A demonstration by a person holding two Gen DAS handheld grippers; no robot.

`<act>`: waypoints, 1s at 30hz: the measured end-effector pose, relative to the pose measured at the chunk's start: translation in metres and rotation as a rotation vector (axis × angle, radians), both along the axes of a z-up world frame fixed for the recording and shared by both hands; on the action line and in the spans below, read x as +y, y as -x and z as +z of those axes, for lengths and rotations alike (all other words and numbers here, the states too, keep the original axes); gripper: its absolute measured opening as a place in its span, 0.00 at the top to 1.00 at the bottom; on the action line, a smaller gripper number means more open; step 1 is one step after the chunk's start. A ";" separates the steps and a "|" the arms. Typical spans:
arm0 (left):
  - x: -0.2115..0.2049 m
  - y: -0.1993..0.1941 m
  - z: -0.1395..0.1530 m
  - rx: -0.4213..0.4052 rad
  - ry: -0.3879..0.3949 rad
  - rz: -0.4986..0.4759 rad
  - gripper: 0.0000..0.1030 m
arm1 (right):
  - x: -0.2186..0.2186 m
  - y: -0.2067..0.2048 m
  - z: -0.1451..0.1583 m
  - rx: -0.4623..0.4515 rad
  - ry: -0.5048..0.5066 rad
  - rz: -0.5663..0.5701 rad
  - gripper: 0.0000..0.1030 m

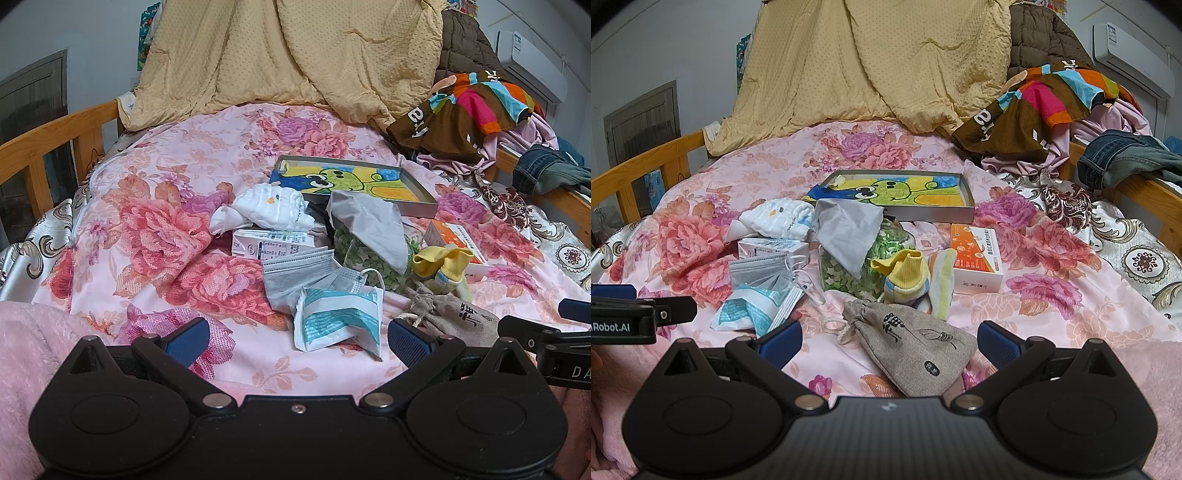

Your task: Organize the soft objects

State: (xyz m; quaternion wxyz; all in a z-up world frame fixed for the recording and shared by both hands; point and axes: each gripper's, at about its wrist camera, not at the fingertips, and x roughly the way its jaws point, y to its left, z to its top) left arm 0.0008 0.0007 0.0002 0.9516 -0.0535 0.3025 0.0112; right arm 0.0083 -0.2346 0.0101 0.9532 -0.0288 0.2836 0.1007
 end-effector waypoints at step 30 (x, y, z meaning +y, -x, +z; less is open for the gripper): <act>-0.020 -0.103 -0.020 0.260 0.030 -0.231 0.01 | -0.016 -0.115 -0.003 0.361 -0.003 0.138 0.00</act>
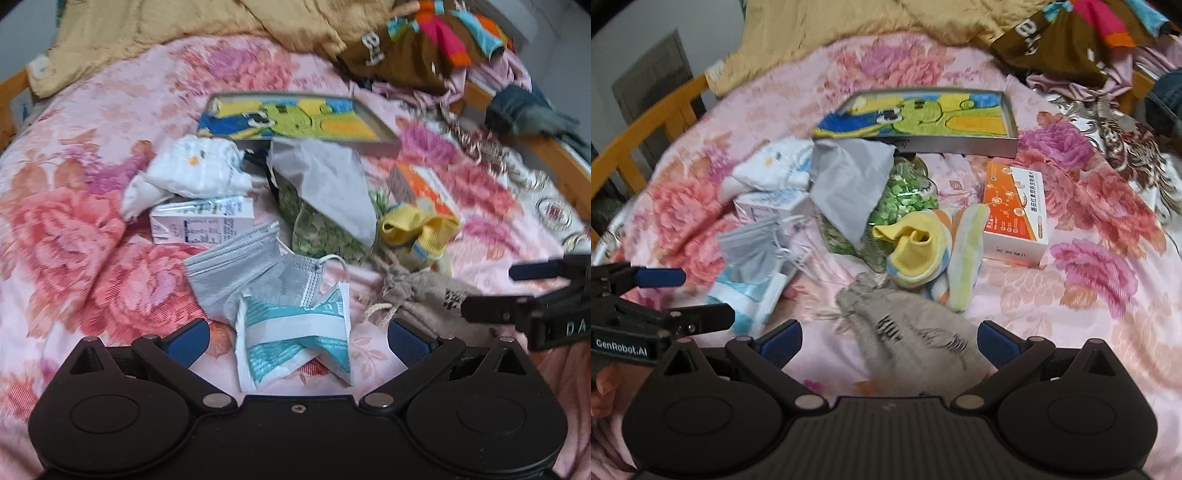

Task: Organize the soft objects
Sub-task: 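Grasp the burlap pouch with the right tool while the left tool grasps the blue-white packet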

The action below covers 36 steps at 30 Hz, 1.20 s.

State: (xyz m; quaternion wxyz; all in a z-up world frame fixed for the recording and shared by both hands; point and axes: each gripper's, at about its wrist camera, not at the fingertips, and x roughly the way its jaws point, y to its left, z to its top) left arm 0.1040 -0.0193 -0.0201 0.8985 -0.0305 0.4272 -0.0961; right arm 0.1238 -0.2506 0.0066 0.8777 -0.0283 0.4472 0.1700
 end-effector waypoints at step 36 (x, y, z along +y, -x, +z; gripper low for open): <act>0.010 -0.020 -0.026 0.064 0.214 0.001 0.34 | 0.021 -0.049 -0.045 0.202 0.033 0.080 0.78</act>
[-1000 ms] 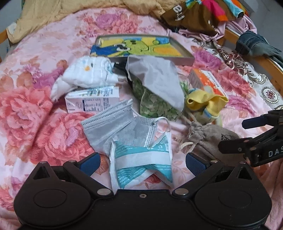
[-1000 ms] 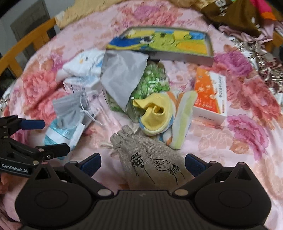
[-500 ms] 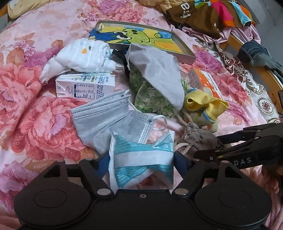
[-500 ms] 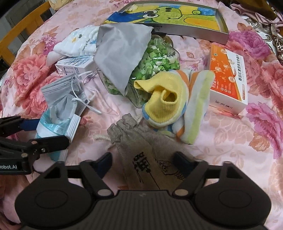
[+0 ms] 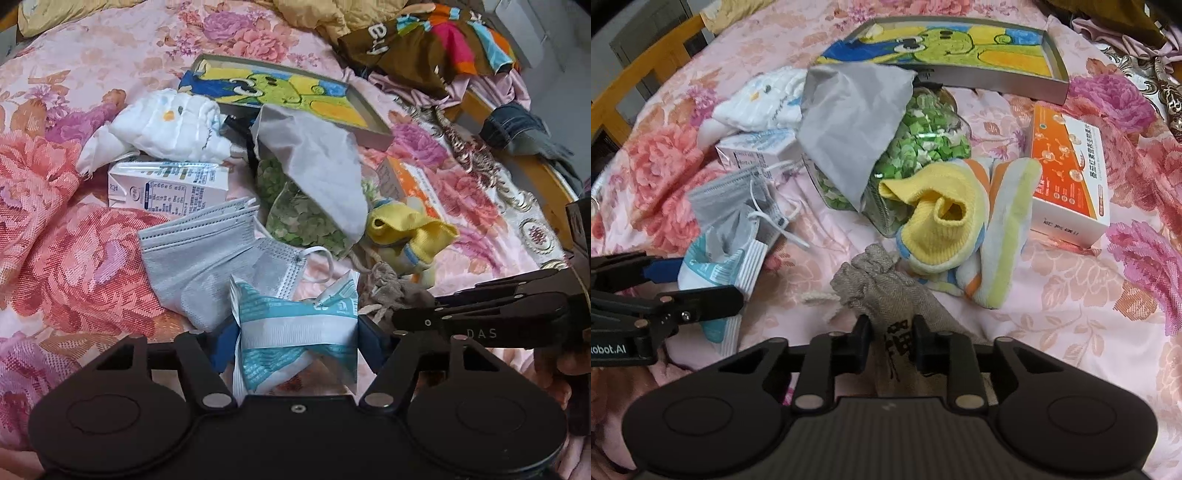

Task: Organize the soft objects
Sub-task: 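Grasp the burlap pouch with the right tool while the left tool grasps the blue-white packet, then carry the pouch and packet to the frog tray and lower them in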

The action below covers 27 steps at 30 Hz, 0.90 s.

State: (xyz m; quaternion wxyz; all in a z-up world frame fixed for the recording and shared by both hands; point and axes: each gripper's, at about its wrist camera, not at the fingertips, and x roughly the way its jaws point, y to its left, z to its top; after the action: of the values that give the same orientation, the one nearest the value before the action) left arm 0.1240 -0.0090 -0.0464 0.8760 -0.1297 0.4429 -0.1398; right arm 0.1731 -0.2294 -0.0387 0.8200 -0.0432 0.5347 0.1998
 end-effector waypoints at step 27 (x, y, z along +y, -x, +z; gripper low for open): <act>0.013 -0.038 0.082 -0.399 0.036 0.090 0.34 | -0.039 -0.025 0.091 -0.447 -0.519 -0.051 0.81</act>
State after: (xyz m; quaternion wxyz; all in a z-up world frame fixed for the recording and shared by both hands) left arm 0.1624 0.0041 0.0359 0.9492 -0.1349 0.2519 -0.1314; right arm 0.1976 -0.2683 0.0523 0.9052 0.1378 0.2740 0.2943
